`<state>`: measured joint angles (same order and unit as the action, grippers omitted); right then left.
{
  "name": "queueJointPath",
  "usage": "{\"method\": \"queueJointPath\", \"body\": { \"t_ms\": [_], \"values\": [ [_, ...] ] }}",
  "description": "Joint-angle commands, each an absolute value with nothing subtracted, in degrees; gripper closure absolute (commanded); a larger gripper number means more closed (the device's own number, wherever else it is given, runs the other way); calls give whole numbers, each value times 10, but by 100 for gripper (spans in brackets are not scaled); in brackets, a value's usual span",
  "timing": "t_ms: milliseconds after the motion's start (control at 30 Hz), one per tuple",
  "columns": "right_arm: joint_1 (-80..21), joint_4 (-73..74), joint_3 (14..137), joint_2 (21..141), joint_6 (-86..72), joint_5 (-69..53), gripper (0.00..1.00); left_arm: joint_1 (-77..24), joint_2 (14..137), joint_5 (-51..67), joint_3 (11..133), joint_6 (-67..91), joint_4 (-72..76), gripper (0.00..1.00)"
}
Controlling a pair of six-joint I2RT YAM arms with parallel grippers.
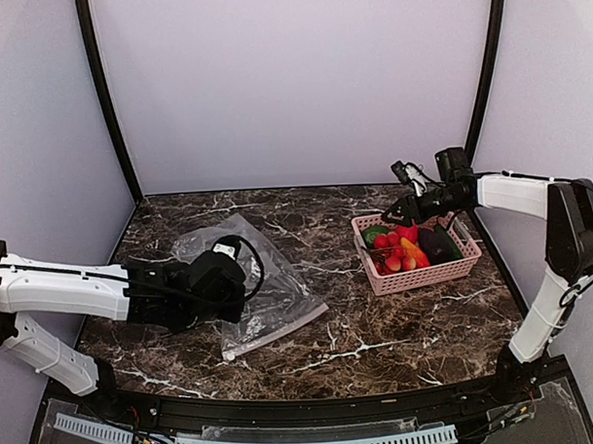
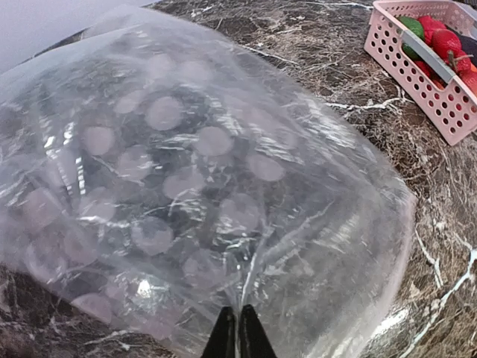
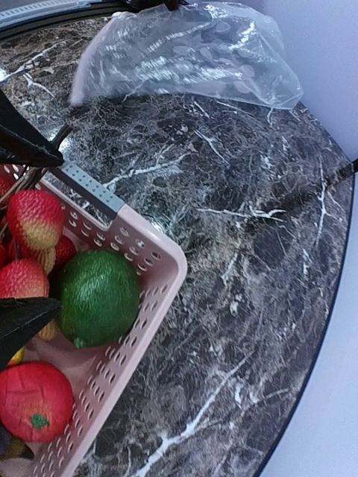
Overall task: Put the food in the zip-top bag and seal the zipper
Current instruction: Adjust the zipper food storage bag at the center of the board.
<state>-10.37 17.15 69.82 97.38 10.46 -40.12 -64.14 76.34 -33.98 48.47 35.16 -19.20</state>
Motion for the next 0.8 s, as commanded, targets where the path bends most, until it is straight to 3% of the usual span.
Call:
{"method": "queueJointPath", "body": {
  "t_ms": [0,133,267,767],
  "values": [
    [-149,207,739,995,82,-359,44,-636,814,-318,506,365,-168,90],
    [-180,238,776,1021,89,-340,46,-636,858,-335,582,335,-247,57],
    [-206,267,805,1044,93,-312,46,-636,843,-368,588,323,-256,43],
    [-274,356,898,1127,91,-183,54,-636,757,-412,525,322,-243,40]
  ]
}}
